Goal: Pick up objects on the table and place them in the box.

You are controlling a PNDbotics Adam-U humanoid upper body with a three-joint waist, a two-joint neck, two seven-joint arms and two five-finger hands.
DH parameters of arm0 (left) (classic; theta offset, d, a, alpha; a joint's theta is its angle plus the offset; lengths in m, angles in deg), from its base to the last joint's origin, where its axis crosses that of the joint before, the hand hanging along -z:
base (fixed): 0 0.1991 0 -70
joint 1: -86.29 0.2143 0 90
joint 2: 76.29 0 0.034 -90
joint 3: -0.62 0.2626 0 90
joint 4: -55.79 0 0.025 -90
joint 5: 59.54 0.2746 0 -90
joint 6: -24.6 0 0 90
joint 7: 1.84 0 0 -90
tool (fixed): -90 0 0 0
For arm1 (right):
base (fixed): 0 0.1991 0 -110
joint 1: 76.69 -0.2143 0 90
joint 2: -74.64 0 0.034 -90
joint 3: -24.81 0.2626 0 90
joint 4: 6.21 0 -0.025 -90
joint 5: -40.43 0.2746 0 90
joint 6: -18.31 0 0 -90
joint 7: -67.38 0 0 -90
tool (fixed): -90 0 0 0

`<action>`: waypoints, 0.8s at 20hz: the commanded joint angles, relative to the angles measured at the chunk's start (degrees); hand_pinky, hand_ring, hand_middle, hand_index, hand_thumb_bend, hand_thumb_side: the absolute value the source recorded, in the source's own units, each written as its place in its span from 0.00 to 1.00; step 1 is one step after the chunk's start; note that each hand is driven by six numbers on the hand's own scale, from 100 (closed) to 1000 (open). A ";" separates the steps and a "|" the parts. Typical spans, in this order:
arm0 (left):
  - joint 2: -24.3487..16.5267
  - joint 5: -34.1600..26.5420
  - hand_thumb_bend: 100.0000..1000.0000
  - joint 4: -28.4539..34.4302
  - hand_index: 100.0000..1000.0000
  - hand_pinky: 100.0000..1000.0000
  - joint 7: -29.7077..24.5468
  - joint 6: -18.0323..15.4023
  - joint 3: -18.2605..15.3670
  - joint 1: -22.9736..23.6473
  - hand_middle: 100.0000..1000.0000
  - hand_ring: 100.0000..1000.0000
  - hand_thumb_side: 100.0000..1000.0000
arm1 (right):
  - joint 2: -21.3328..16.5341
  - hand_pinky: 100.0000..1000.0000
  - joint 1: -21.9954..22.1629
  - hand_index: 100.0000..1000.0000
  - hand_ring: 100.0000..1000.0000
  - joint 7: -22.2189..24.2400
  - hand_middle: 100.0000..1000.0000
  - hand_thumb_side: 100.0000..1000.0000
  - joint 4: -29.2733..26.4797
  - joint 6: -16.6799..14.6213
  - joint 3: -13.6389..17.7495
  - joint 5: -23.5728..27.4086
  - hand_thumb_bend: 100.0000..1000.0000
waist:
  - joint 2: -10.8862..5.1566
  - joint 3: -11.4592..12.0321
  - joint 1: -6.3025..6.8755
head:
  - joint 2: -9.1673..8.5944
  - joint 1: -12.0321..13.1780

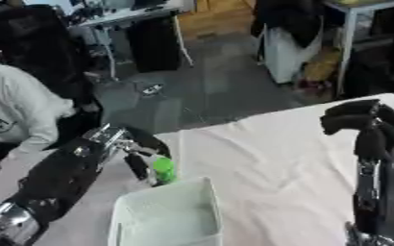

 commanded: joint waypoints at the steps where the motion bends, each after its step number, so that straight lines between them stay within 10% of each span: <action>1: -0.97 0.48 0.66 0.05 1.00 1.00 -8.40 -8.31 -0.80 -0.58 1.00 1.00 0.75 | 0.51 0.33 -1.43 0.51 0.46 0.12 0.49 1.00 -1.33 0.03 -0.07 0.14 0.00 | -0.45 -0.09 -0.28 | -0.98 0.71; 9: -0.76 0.64 0.50 -0.55 0.93 0.65 -8.36 -5.60 -0.96 -0.44 0.97 0.81 0.65 | 0.59 0.32 -1.48 0.51 0.46 0.23 0.49 1.00 -1.37 0.04 -0.02 0.22 0.00 | -0.37 -0.06 -0.20 | -0.92 0.82; 14: -0.61 0.21 0.10 -0.31 0.65 0.03 -7.45 -3.84 -0.78 -0.38 0.58 0.35 0.79 | 0.54 0.32 -1.46 0.51 0.46 0.26 0.49 1.00 -1.31 0.03 0.00 0.15 0.00 | -0.42 0.10 -0.22 | -0.90 0.86; 16: -0.45 -0.44 0.02 0.04 0.55 0.00 -5.85 -3.99 -0.45 -0.23 0.46 0.20 0.82 | 0.53 0.32 -1.45 0.51 0.46 0.26 0.49 1.00 -1.29 0.03 0.01 0.13 0.00 | -0.44 0.14 -0.23 | -0.93 0.83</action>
